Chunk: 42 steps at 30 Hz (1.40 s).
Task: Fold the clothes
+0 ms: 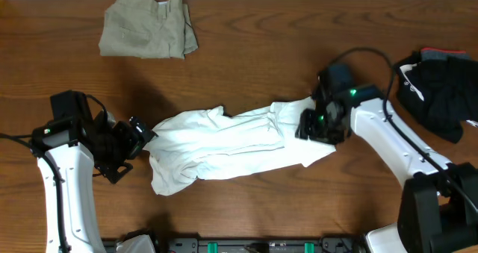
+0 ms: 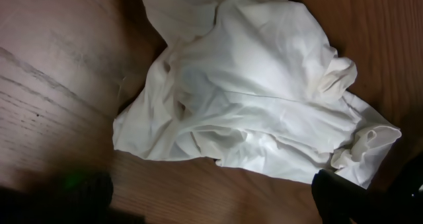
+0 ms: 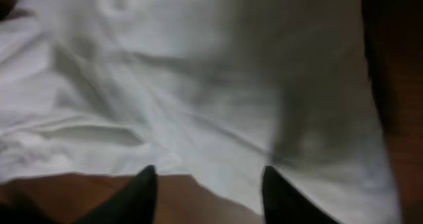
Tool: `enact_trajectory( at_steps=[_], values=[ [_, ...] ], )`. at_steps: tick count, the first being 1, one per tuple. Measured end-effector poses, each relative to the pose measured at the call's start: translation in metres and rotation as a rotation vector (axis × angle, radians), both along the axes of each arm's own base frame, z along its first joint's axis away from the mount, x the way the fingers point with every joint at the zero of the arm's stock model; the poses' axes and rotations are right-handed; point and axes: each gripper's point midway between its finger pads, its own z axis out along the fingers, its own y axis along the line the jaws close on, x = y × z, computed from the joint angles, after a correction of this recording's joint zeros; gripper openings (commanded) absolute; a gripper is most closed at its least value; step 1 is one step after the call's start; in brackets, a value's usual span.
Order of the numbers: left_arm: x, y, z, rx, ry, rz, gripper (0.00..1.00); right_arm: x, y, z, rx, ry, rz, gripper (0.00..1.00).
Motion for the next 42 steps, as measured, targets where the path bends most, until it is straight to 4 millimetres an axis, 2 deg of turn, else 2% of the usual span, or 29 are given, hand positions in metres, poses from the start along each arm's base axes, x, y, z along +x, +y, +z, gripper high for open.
enact_trajectory(
  at_steps=[4, 11, 15, 21, 25, 27, 30, 32, 36, 39, 42],
  values=[
    [0.0, 0.0, 0.0, 0.0, 0.001, 0.0, 0.98, -0.02, -0.006, -0.024, -0.012, 0.053, -0.028, 0.37],
    [0.0, 0.0, 0.0, -0.001, 0.002, 0.0, 0.98, -0.03, -0.002, -0.05, 0.034, 0.047, -0.068, 0.36],
    [0.0, 0.0, 0.0, -0.001, 0.003, 0.0, 0.98, -0.033, 0.012, -0.05, 0.118, 0.043, -0.06, 0.29],
    [0.0, 0.0, 0.0, -0.001, 0.002, 0.0, 0.98, -0.051, 0.03, -0.049, 0.181, 0.104, -0.028, 0.13],
    [-0.001, 0.0, 0.0, -0.001, 0.003, 0.0, 0.98, -0.057, 0.032, -0.043, 0.188, 0.132, -0.028, 0.15],
    [-0.001, 0.0, 0.0, -0.001, 0.003, 0.0, 0.98, -0.056, 0.03, -0.034, 0.181, 0.127, -0.036, 0.19],
    [-0.001, 0.0, 0.0, -0.001, 0.003, 0.0, 0.98, -0.042, 0.024, -0.011, 0.165, 0.059, -0.052, 0.27],
    [-0.001, 0.0, 0.0, 0.0, 0.002, 0.0, 0.98, -0.022, 0.022, 0.012, 0.176, -0.046, -0.055, 0.31],
    [0.0, 0.0, 0.0, 0.0, 0.002, 0.0, 0.98, 0.015, 0.026, 0.046, 0.219, -0.229, -0.043, 0.32],
    [0.0, 0.0, 0.0, 0.0, 0.002, 0.0, 0.98, 0.031, 0.03, 0.054, 0.242, -0.303, -0.027, 0.32],
    [-0.001, 0.0, 0.0, -0.001, 0.003, 0.0, 0.98, 0.042, 0.035, 0.051, 0.258, -0.33, -0.021, 0.33]
  ],
)
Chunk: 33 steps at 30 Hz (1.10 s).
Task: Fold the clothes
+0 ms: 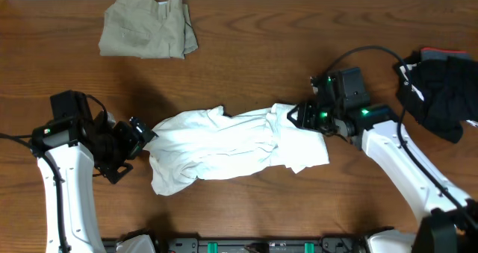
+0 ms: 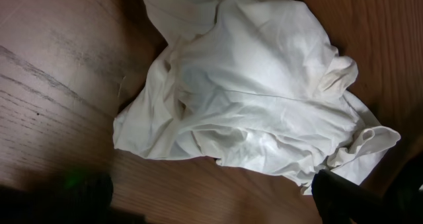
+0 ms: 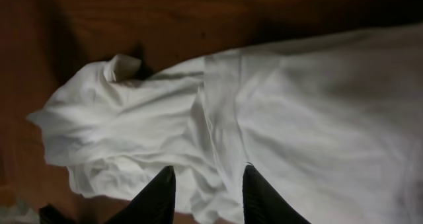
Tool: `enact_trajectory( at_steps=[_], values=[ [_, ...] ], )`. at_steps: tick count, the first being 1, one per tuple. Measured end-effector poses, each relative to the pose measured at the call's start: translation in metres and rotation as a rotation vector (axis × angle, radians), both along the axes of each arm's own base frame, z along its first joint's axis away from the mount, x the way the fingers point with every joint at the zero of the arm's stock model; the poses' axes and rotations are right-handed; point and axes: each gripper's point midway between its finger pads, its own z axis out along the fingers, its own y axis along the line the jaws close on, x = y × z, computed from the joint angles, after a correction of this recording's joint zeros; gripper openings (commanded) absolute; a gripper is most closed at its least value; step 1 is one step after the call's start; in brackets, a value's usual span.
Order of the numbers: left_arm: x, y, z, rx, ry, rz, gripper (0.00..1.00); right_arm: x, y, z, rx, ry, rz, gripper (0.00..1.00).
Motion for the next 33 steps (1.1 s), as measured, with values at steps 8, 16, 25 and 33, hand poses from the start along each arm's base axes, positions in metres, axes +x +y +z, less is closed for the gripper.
enact_trajectory(
  at_steps=[8, 16, 25, 33],
  values=[
    [0.0, 0.0, 0.0, 0.0, -0.001, 0.0, 0.98, 0.027, 0.011, -0.039, 0.018, 0.006, 0.004, 0.33],
    [0.0, 0.0, 0.0, 0.0, 0.0, 0.0, 0.98, 0.033, 0.017, -0.075, 0.027, 0.049, 0.021, 0.42],
    [-0.002, -0.001, 0.0, -0.003, 0.007, 0.0, 0.98, 0.029, 0.013, -0.092, 0.015, 0.088, 0.054, 0.41],
    [-0.007, -0.003, -0.01, -0.012, 0.031, -0.001, 0.98, 0.035, -0.035, -0.037, -0.026, 0.062, -0.01, 0.74]
  ],
)
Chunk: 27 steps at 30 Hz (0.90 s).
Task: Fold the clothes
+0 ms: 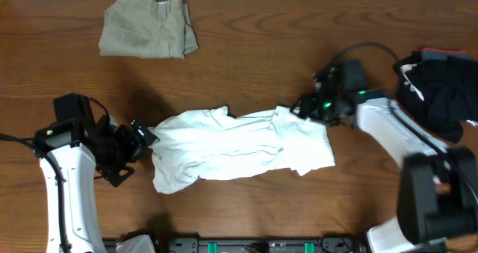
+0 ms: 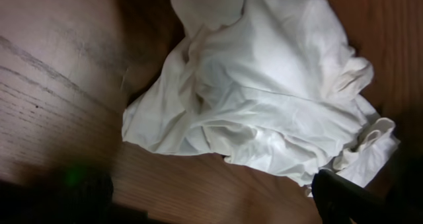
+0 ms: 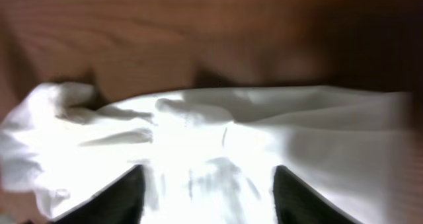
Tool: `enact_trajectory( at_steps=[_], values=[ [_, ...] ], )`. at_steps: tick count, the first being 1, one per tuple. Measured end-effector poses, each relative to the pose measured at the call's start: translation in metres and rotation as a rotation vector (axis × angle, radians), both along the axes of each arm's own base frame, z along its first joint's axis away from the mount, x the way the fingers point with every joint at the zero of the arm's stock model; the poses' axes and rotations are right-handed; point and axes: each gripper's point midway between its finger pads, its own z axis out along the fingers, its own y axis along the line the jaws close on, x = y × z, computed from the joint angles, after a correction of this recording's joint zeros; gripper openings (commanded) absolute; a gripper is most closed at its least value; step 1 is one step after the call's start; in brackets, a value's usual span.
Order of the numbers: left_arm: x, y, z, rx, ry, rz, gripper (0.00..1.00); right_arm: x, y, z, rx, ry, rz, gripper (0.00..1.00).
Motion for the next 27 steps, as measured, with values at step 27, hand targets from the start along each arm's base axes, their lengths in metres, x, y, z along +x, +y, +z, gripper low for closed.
enact_trajectory(
  at_steps=[27],
  values=[
    [0.002, 0.001, -0.003, 0.003, -0.009, 0.0, 0.98, -0.061, -0.059, -0.044, -0.101, 0.25, 0.108, 0.8]
  ],
)
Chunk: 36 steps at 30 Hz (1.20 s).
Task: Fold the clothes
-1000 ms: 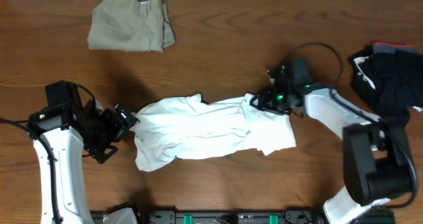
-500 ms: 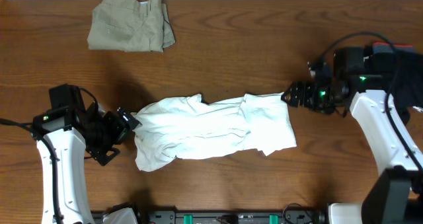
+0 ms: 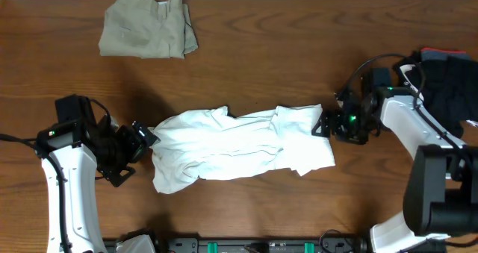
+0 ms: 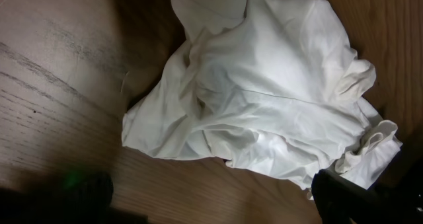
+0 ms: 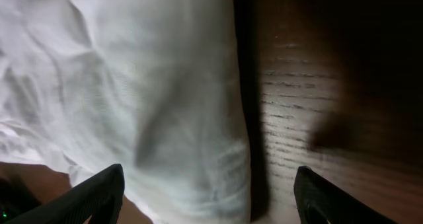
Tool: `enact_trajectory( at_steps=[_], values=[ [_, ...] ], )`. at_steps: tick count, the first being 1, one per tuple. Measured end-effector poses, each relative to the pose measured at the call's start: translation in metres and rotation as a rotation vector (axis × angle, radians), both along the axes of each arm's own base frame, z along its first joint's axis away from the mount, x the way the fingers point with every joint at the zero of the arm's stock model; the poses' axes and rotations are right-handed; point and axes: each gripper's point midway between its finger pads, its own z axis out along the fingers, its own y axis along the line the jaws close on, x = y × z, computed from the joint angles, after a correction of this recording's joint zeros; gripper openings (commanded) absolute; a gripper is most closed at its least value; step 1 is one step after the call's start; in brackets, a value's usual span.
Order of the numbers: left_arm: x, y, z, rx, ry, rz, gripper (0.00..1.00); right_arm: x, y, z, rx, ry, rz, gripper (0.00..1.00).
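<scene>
A crumpled white shirt [image 3: 239,145] lies stretched left to right across the middle of the table. My left gripper [image 3: 139,139] stands open just off the shirt's left end; in the left wrist view the bunched shirt [image 4: 264,98] fills the frame above the dark fingers [image 4: 347,197], with bare wood between them. My right gripper [image 3: 328,127] is at the shirt's right edge, open wide. In the right wrist view that edge of the shirt [image 5: 152,98] lies between the spread fingertips [image 5: 92,191], with nothing gripped.
A folded khaki garment [image 3: 148,25] lies at the back left. A heap of dark clothes [image 3: 441,89] sits at the right edge, close behind my right arm. The wooden table [image 3: 261,51] shows bare around the shirt.
My right gripper has moved from the shirt's upper right corner to its right edge, and its fingers stand wider apart. The left gripper and the shirt look unchanged.
At first my right gripper was low over the shirt's right end. Then it was above the upper right part, which had bunched inward. Later it was at the upper right corner with that end spread flatter, and now beside the right edge. My left gripper stayed open at the left end.
</scene>
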Motion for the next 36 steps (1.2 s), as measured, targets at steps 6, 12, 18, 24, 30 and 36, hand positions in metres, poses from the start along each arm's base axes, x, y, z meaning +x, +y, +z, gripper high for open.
enact_trajectory(
  at_steps=[6, 12, 18, 24, 30, 36],
  values=[
    [0.0, 0.0, 0.0, 0.0, 0.0, 0.0, 0.98, -0.004, 0.006, -0.012, 0.002, 0.034, 0.026, 0.79],
    [0.0, 0.0, 0.0, 0.0, 0.0, 0.0, 0.98, -0.003, 0.019, -0.012, 0.037, 0.022, 0.054, 0.77],
    [0.0, 0.0, 0.0, 0.0, 0.0, 0.0, 0.98, -0.004, 0.035, -0.014, 0.044, 0.005, 0.113, 0.53],
    [0.0, 0.0, 0.0, 0.001, -0.001, 0.0, 0.98, -0.002, 0.032, -0.02, 0.014, 0.011, 0.097, 0.27],
    [0.0, 0.0, 0.0, 0.001, -0.002, 0.0, 0.98, 0.002, 0.025, -0.023, -0.022, 0.016, 0.055, 0.11],
    [0.0, 0.0, 0.0, 0.001, -0.002, 0.0, 0.98, 0.008, 0.002, -0.025, -0.05, 0.037, -0.052, 0.03]
  ],
)
